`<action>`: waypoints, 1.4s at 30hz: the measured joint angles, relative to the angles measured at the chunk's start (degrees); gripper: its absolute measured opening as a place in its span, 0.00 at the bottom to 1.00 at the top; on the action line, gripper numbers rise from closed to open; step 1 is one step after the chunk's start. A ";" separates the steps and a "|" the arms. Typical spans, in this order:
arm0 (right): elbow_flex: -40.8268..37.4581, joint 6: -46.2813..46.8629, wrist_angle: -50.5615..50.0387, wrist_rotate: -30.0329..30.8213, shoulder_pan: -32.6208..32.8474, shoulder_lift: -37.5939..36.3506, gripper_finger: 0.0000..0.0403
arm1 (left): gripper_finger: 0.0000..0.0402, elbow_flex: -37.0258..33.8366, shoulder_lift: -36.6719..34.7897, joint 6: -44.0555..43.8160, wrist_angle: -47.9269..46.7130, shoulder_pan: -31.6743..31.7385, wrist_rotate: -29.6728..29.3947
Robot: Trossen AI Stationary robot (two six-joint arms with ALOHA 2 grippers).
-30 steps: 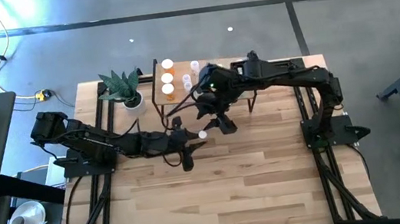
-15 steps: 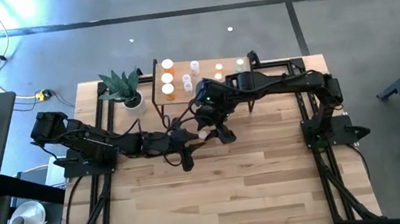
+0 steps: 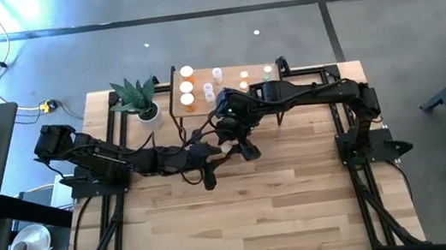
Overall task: Pick and place medicine bottles onto shelf by color
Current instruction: Adjust the orange pill bottle on the shelf
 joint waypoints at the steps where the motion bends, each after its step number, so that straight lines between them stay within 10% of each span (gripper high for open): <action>1: 0.00 0.03 0.00 0.00 0.01 0.00 0.50 | 0.25 0.00 0.00 0.10 0.04 -0.01 -0.13; 27: 0.02 0.36 -0.07 0.07 -0.06 -0.13 0.30 | 0.26 0.00 0.00 1.72 0.26 0.20 -0.22; 42: 0.04 0.41 -2.21 8.81 -1.14 -7.18 0.30 | 0.53 0.00 -0.02 5.08 0.70 0.68 0.09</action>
